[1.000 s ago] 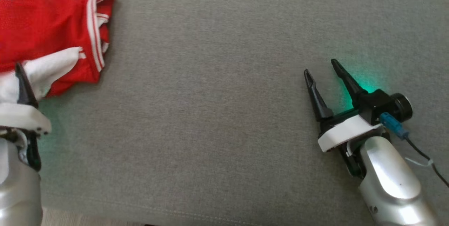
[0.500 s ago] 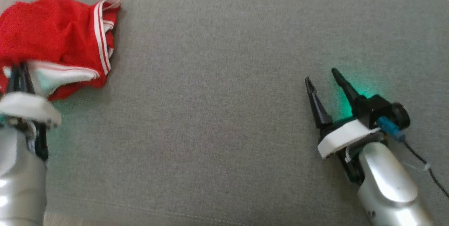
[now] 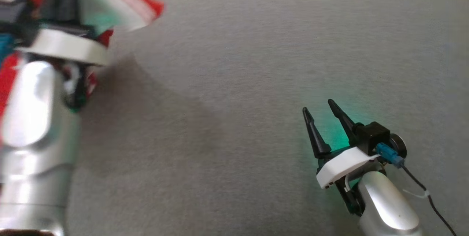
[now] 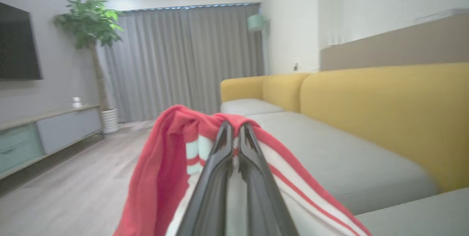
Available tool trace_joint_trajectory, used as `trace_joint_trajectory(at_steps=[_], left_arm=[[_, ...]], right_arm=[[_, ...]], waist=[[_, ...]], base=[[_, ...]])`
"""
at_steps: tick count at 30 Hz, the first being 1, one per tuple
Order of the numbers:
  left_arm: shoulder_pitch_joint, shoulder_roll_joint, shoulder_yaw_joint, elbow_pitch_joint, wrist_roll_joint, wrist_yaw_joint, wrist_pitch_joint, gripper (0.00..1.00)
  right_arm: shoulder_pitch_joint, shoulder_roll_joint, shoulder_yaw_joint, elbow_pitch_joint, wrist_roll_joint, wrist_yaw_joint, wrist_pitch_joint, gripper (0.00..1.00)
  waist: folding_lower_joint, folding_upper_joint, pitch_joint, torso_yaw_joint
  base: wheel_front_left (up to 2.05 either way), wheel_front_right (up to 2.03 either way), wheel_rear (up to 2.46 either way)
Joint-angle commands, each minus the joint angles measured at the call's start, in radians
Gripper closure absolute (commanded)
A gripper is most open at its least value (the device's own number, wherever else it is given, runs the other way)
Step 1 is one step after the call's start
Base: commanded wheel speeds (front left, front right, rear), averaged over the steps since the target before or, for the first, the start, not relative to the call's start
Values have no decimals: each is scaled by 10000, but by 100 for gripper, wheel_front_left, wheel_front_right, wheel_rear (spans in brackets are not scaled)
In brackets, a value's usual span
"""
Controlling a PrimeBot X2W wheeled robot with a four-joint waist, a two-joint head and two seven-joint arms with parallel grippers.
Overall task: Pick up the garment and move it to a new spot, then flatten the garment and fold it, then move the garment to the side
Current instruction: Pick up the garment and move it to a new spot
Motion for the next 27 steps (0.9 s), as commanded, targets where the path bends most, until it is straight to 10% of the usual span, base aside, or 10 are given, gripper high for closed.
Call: trace_joint_trajectory(at_steps=[1, 16, 17, 19, 27], left_arm=[[-598, 109, 59, -681, -149, 17, 66, 100], [30, -2171, -1976, -1866, -1372, 259, -428, 100], [203, -2186, -2052, -1683, -1353, 357, -488, 93], [632, -2205, -2166, -1225, -1326, 538, -600, 0], [2577, -1925, -1760, 67, -825, 1406, -953, 0]], right_arm=[[36, 126, 259, -238, 72, 37, -36, 0], [81, 245, 326, -308, 231, 37, -36, 0], [86, 248, 308, -315, 231, 37, -36, 0], [91, 251, 242, -339, 229, 37, -36, 0], [149, 259, -58, -558, 253, 37, -36, 0]], waist=[[2, 0, -274, -716], [2, 0, -266, -2437], [2, 0, -263, -2436], [2, 0, -259, -2401], [2, 0, -415, -2089]], base=[[0, 0, 0], [0, 0, 0], [0, 0, 0], [0, 0, 0], [0, 0, 0]])
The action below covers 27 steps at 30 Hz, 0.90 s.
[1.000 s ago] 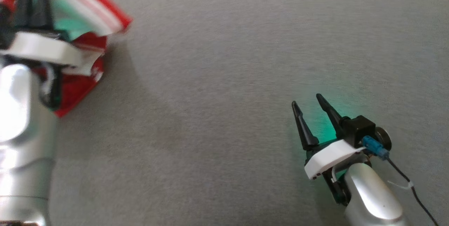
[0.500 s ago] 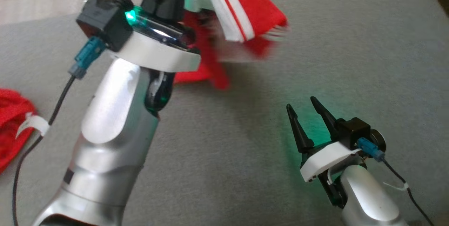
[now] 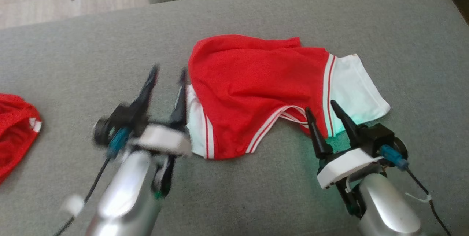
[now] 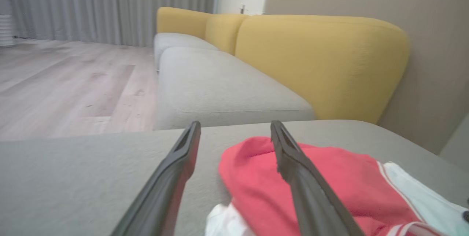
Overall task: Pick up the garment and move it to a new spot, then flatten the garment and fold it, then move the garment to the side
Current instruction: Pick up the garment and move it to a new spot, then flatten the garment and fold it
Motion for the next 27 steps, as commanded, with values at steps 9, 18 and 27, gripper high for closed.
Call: trace_joint_trajectory(at_steps=[9, 18, 27], left_arm=[[2829, 386, 2163, -1801, 1115, 496, -120, 0], [4940, -41, 3207, -2638, 1747, 276, -121, 0], [4677, -159, 2925, -2485, 1817, -22, -121, 0]], right_arm=[[415, 103, -501, -556, 56, 37, -36, 0], [1141, 104, -938, -582, -8, 37, -36, 0], [766, 104, 313, -602, -2, 37, -36, 0]], waist=[[-1, 0, -592, 470], [-1, 0, -995, 882], [-1, 0, -687, 1390]], base=[[0, 0, 0], [0, 0, 0], [0, 0, 0]])
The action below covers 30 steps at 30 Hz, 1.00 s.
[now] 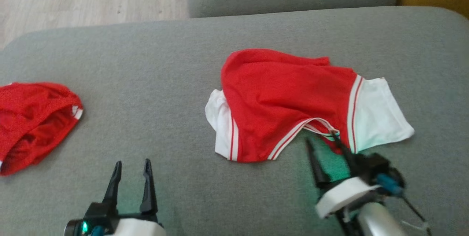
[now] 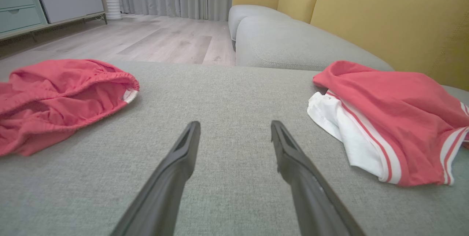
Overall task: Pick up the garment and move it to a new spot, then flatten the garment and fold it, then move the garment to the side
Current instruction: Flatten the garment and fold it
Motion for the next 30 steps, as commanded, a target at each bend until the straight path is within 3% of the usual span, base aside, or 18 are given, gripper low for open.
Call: trace_joint_trajectory(at_steps=[1, 9, 16, 23, 30], left_arm=[[-545, -18, 172, -240, -55, -59, -93, 0], [-839, -20, -751, 48, -366, -39, -93, 0], [-829, -21, -1280, 231, -574, 32, -93, 0], [-741, -21, -1276, 232, -639, 73, -93, 0], [-776, -22, -1349, 194, -630, 1, -93, 0]], right_arm=[[-689, 52, 744, -343, 122, 37, -38, 0], [-2414, 52, 3452, 653, 924, 37, 184, 0], [-3385, 53, 4653, 2145, 1522, 37, 1237, 0], [-3579, 25, 3706, 4147, 762, 37, 1758, 0], [-3389, 41, 2914, 4623, 36, 37, 1187, 0]], waist=[[0, 0, 177, 289], [0, 0, 666, 1727], [0, 0, 1002, 2701], [0, 0, 1078, 2872], [0, 0, 899, 2410]], base=[[0, 0, 0], [0, 0, 0], [0, 0, 0], [0, 0, 0], [0, 0, 0]])
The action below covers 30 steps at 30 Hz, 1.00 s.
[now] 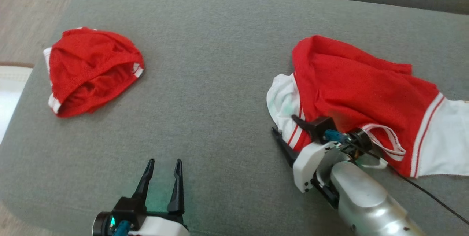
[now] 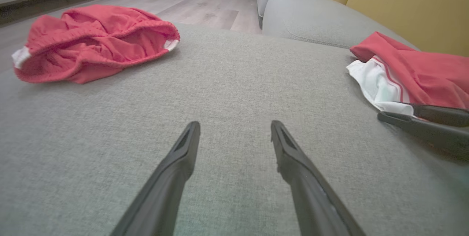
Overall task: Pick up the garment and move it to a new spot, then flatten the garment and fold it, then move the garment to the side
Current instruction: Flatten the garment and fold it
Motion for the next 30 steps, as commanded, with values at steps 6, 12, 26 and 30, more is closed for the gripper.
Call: trace_joint_trajectory(at_steps=[6, 12, 26, 30], left_arm=[[-384, -12, 177, -246, 10, -24, -95, 0], [-400, -12, 143, -183, -14, -58, -95, 0], [-105, -12, -25, 15, -137, -178, -95, 0], [67, -12, -101, 127, -151, -223, -95, 0]], right_arm=[[714, -114, -62, 68, -324, -9, -363, 0], [913, -112, 738, -132, -95, -9, 0, 100], [-2498, -111, 1668, -3614, 2333, -9, -1197, 100], [-4011, -111, 1325, -4738, 3309, -9, -1222, 100]], waist=[[0, -1, -163, -318], [0, -1, -148, -179], [0, -1, -630, 851], [0, -1, -885, 1272]], base=[[0, 0, 0], [0, 0, 0], [0, 0, 0], [0, 0, 0]])
